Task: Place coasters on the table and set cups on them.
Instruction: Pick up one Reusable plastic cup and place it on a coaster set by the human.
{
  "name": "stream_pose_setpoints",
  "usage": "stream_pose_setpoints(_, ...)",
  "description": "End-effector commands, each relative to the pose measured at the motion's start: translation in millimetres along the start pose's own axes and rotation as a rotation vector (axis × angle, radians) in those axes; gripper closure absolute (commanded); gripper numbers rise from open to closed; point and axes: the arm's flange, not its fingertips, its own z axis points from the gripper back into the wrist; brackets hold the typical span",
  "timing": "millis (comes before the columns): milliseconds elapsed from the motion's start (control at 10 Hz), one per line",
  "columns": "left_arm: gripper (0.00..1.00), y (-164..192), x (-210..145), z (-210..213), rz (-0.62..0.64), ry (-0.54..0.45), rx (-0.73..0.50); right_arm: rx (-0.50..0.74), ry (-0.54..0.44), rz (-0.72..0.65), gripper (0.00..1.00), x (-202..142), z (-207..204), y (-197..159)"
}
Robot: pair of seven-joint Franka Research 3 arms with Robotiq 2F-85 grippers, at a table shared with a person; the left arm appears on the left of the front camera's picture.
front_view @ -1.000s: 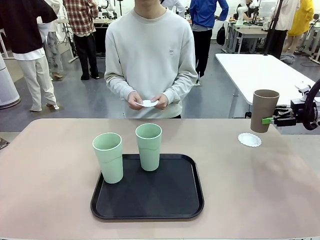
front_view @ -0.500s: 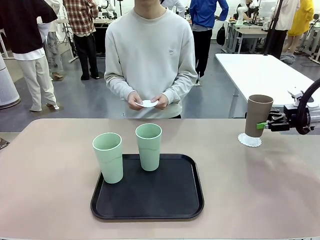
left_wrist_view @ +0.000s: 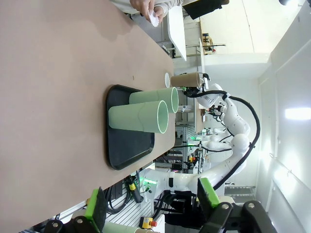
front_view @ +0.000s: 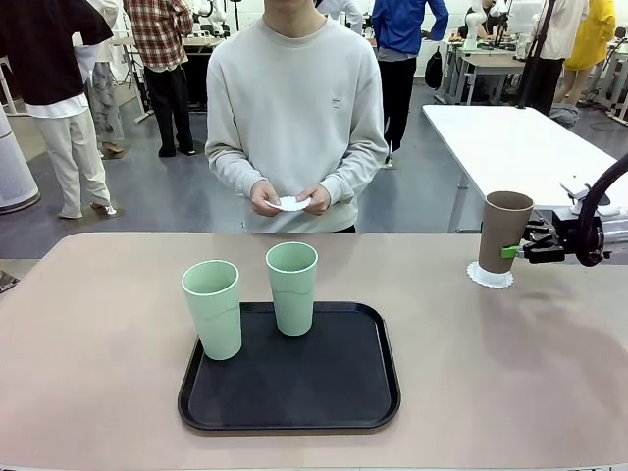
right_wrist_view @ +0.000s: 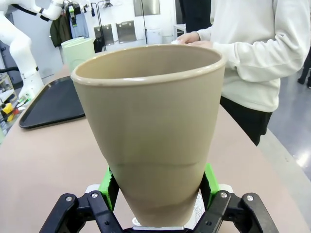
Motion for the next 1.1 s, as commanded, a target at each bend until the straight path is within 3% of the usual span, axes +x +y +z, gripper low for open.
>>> stream_pose_setpoints(0, 0.00, 0, -1, 2, -0.004, -0.006, -0.008, 0.036, 0.008, 0.028, 0.18, -4, 3, -8)
stream_pose_setpoints(1000, 0.00, 0, -1, 2, -0.004, -0.006, -0.008, 0.089, -0.018, -0.022, 0.18, -25, -11, -29)
